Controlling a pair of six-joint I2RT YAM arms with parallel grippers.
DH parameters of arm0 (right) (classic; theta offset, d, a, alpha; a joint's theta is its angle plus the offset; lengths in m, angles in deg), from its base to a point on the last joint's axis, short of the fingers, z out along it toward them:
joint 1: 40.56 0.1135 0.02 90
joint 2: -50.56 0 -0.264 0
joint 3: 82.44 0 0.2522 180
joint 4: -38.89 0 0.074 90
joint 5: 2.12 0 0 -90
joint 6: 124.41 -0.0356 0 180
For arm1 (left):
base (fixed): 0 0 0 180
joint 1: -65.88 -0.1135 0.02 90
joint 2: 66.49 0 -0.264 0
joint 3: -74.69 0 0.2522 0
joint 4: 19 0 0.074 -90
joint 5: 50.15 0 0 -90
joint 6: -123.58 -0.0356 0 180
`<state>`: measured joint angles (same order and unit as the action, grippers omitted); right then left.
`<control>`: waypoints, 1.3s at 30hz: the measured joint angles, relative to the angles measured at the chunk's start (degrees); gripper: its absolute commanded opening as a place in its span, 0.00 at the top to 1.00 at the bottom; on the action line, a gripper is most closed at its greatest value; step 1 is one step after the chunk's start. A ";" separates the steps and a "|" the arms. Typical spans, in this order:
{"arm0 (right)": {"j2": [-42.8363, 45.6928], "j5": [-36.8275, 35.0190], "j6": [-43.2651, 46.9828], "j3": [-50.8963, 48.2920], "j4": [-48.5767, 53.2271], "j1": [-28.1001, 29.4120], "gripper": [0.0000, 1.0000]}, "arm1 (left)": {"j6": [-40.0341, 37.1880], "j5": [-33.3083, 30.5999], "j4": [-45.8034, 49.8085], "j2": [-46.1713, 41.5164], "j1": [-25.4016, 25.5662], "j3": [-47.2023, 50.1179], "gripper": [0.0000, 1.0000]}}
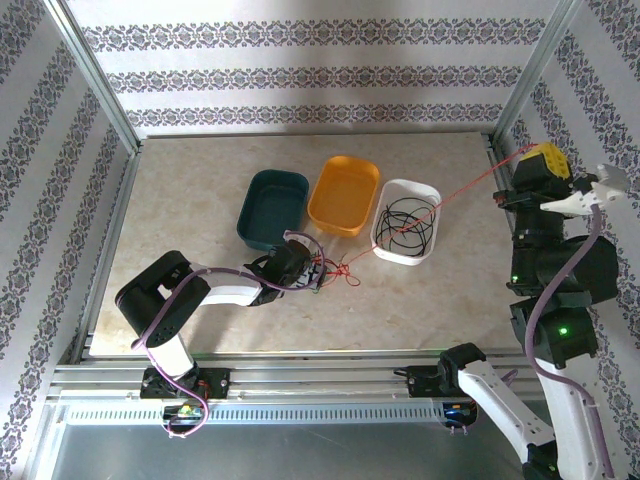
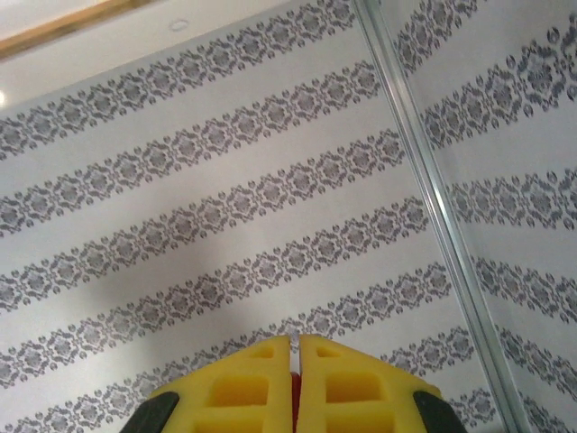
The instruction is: Untangle the cables
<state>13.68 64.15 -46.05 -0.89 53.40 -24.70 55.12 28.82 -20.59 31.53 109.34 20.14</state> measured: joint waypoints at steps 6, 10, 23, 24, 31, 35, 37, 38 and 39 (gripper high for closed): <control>0.02 0.66 2.43 1.77 -1.42 0.00 1.00 | 1.84 -2.36 0.22 0.37 0.09 -0.07 0.01; 0.04 -0.68 3.56 1.86 -1.88 0.00 1.00 | 4.20 -5.64 1.49 0.39 0.09 -0.35 0.01; 0.04 -14.91 6.88 1.92 -1.92 -0.02 1.00 | 7.32 -10.51 2.05 -1.14 0.07 2.01 0.01; 0.02 -15.96 7.21 2.01 -1.90 -0.15 1.00 | 7.32 -10.51 1.99 -1.31 0.07 2.32 0.01; -1.07 -20.35 9.05 4.57 -1.09 -0.76 1.00 | 7.32 -10.47 1.14 -2.16 -0.02 3.61 0.01; -3.58 -17.90 9.09 8.35 2.47 -0.76 1.00 | 7.43 -10.49 0.98 -2.73 -0.07 4.31 0.01; -5.09 -14.73 9.07 10.43 4.39 -0.76 1.00 | 7.52 -10.54 1.01 -2.82 -0.09 4.37 0.01; -5.88 -12.83 9.03 11.65 5.53 -0.76 1.00 | 7.67 -10.60 1.03 -2.82 -0.09 4.37 0.01; -6.84 -10.60 9.03 13.20 6.73 -0.76 1.00 | 7.82 -10.64 1.09 -2.82 -0.09 4.37 0.01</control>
<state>6.84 53.55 -37.02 12.31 60.13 -25.46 62.95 18.18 -19.50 28.71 109.25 24.51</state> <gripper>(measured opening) 0.043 0.992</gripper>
